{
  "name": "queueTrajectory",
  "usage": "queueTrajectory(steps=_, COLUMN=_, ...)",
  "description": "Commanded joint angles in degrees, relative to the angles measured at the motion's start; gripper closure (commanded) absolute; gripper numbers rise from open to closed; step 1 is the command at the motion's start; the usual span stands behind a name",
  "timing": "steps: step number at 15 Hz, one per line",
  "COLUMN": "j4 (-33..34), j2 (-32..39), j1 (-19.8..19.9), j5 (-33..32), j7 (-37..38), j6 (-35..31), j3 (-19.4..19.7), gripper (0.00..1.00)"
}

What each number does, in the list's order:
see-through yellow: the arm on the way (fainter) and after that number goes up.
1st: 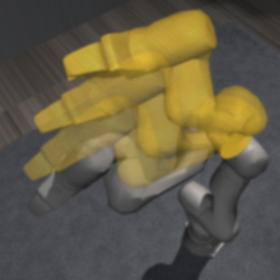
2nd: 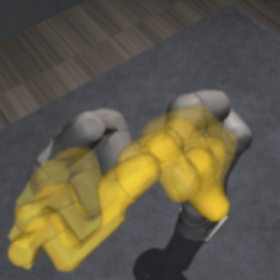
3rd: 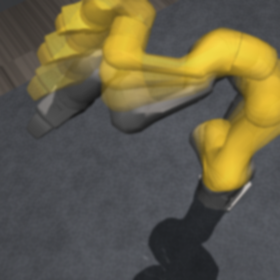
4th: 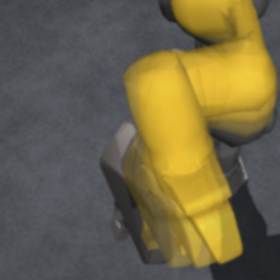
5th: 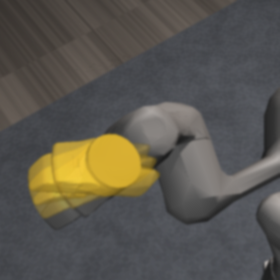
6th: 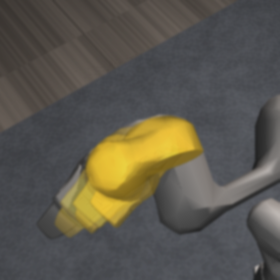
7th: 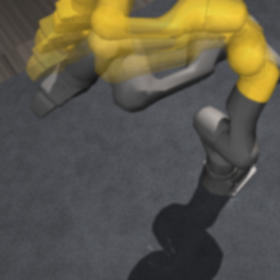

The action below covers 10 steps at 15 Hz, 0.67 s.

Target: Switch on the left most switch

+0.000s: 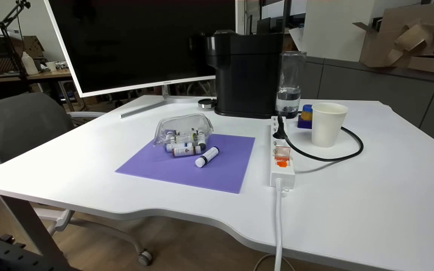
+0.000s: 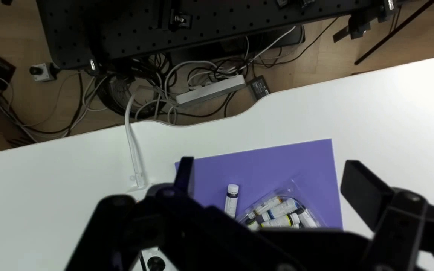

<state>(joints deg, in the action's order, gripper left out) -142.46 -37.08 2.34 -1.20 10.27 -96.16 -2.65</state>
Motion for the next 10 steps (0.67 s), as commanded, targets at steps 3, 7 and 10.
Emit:
queueTrajectory(steps=3, j4=-2.01, j2=-0.49, j1=3.69, j5=-7.00, j7=-7.86, j6=-8.63, j3=5.32, gripper=0.00)
queueTrajectory(steps=7, j4=-1.71, j2=0.50, j1=3.55, j5=-6.37, j7=-8.19, j6=-8.36, j3=6.03, gripper=0.00)
queueTrajectory(steps=10, j4=-1.72, j2=0.68, j1=3.55, j5=-6.37, j7=-8.19, j6=-8.34, j3=6.07, gripper=0.00)
